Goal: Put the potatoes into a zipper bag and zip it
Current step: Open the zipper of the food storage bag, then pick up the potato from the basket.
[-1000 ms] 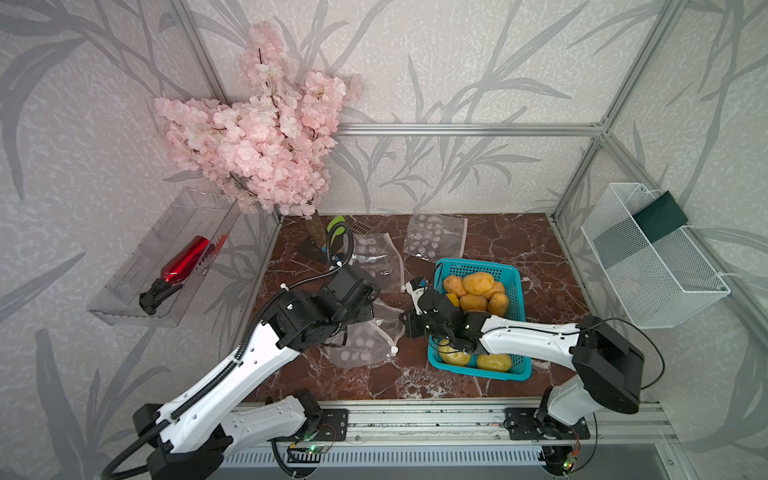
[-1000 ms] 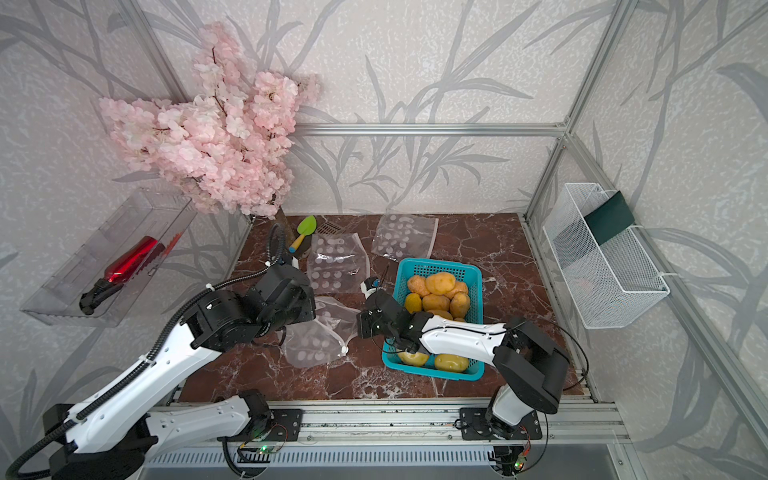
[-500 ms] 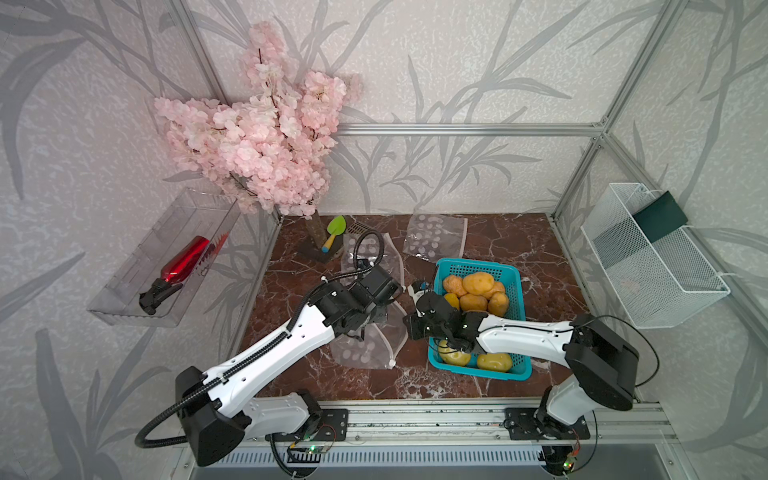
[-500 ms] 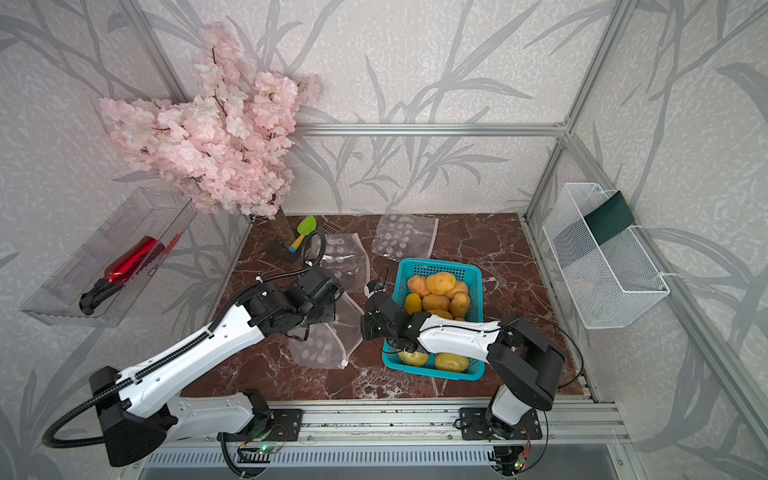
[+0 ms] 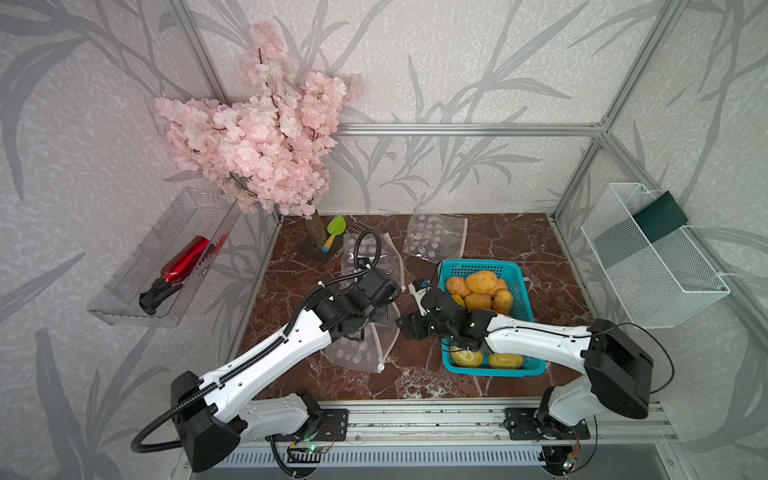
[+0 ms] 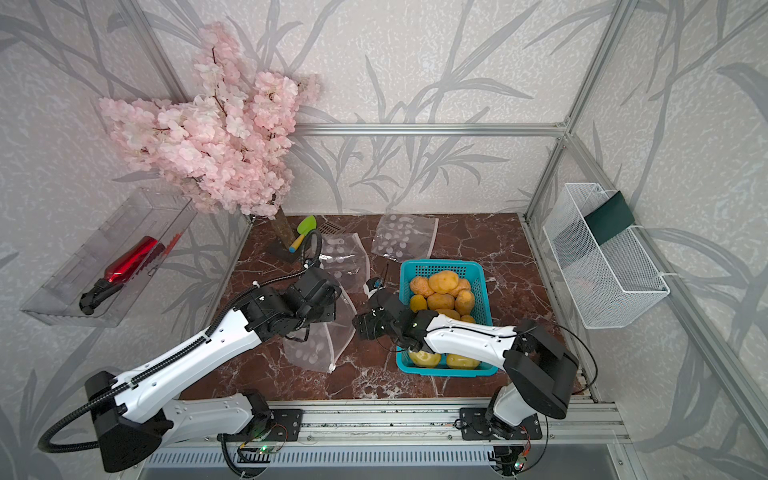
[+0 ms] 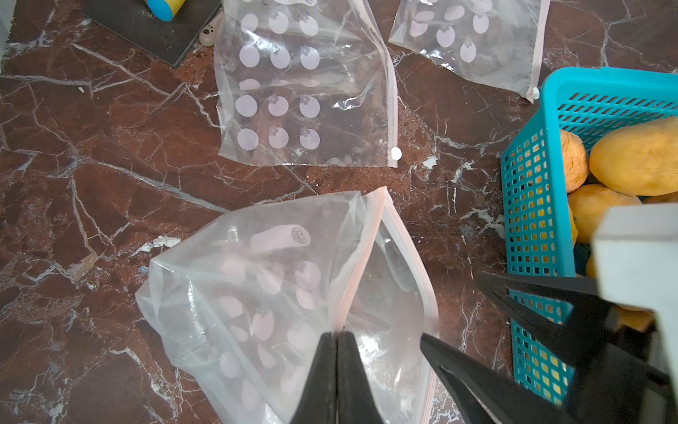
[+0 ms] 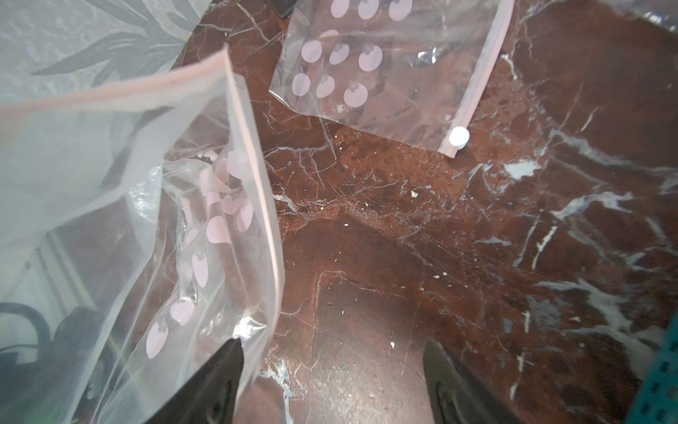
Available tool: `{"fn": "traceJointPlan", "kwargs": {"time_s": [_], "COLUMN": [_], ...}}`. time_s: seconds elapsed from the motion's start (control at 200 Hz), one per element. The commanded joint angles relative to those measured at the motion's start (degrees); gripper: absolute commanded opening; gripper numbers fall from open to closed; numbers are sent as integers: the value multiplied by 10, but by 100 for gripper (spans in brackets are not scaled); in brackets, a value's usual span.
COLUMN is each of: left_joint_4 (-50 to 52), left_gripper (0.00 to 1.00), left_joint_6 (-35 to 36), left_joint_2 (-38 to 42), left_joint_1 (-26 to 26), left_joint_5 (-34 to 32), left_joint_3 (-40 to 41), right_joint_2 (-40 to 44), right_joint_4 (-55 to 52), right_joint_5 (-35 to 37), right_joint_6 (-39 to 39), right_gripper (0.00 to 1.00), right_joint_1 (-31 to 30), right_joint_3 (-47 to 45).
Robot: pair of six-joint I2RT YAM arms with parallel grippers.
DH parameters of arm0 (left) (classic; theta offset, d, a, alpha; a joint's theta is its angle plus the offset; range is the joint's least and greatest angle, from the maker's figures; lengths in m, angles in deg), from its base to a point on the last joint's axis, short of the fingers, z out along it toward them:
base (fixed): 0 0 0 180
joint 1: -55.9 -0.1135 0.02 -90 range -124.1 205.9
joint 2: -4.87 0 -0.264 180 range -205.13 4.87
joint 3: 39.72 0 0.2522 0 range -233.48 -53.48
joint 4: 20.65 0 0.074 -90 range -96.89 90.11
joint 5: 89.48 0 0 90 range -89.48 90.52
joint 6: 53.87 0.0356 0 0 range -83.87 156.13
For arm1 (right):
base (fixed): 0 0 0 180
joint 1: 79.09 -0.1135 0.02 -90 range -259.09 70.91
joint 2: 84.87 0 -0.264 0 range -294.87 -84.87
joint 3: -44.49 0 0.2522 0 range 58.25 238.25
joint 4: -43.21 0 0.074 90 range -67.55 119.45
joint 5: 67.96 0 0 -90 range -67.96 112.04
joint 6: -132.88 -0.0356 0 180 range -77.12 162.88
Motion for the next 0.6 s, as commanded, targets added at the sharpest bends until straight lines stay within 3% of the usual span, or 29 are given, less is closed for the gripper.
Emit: {"fn": "traceJointPlan", "kwargs": {"time_s": [0.0, 0.195, 0.355, 0.455, 0.595], "left_joint_4": [-7, -10, -14, -44, -48], "left_gripper": [0, 0, 0, 0, 0], "left_joint_6": [5, 5, 5, 12, 13], "left_joint_2": [11, 14, 35, 51, 39], "left_joint_1": [1, 1, 1, 1, 1], "left_joint_5": [-12, -17, -16, -17, -8], "left_joint_3": [9, 10, 20, 43, 41], "right_joint_2": [70, 181, 258, 290, 324], "right_joint_4": [-45, -168, -290, -347, -247], "right_joint_5": [24, 122, 180, 168, 36], "right_joint_6": [34, 21, -29, -97, -102], "right_gripper": [82, 84, 94, 98, 98], "right_joint_1": [3, 5, 41, 109, 225], "right_joint_3": [15, 19, 42, 44, -18]}}
